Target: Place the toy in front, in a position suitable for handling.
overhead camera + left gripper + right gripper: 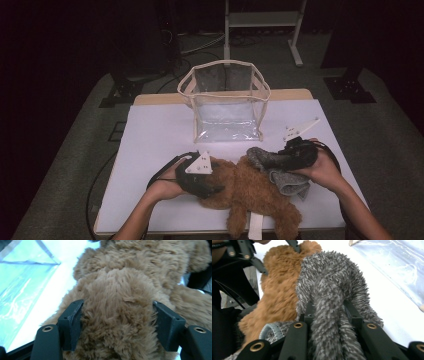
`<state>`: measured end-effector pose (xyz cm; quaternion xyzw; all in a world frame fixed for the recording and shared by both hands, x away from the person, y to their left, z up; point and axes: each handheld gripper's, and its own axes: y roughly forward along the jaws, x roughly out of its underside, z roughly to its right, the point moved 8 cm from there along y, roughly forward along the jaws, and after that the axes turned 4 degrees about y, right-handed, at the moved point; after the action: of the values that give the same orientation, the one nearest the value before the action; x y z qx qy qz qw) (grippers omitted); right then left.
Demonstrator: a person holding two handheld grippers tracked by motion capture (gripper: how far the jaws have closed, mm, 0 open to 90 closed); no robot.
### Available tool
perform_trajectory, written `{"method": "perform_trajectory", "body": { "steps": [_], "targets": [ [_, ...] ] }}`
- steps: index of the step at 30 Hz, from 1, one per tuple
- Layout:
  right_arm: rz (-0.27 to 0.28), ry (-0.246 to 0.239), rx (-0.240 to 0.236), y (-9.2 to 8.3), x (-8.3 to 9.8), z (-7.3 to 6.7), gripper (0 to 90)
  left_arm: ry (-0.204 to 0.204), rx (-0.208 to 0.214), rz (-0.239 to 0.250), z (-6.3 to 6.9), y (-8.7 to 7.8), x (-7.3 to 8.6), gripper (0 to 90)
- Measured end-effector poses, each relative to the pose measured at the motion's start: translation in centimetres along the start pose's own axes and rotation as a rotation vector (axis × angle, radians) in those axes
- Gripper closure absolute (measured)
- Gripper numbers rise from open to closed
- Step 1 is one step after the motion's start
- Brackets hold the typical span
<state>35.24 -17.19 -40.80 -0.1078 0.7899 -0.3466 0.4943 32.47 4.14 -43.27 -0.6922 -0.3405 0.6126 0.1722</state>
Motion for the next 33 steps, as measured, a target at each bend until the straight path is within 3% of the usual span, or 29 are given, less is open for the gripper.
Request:
{"method": "perform_trajectory", "body": {
  "steps": [4,10,14,21,27,33],
  "targets": [
    [0.015,-0.004,-0.012,-0.2,-0.7,-0.2,68.5,-0.024,-0.032,-0.006,-0.6,0.3,-0.2,31.8],
    [-0.006,-0.057,-0.068,3.1,-3.3,-1.4,68.3,-0.066,-0.091,-0.008,-1.7,0.3,0.0,33.2],
    [-0.028,-0.08,-0.072,4.0,-3.7,-2.0,68.2,-0.096,-0.078,0.008,-1.9,0.2,0.4,33.3],
    [0.002,-0.037,-0.016,1.0,-1.2,-1.1,68.2,-0.098,-0.074,0.013,-1.8,0.3,0.4,33.1],
    [0.037,-0.03,0.027,-2.3,1.3,-2.0,68.1,-0.099,-0.072,0.005,-1.9,0.3,0.4,32.6],
    [0.052,0.002,0.06,-3.8,4.3,-2.6,67.8,-0.11,-0.084,0.007,-2.3,0.0,0.5,32.2]
  ]
}}
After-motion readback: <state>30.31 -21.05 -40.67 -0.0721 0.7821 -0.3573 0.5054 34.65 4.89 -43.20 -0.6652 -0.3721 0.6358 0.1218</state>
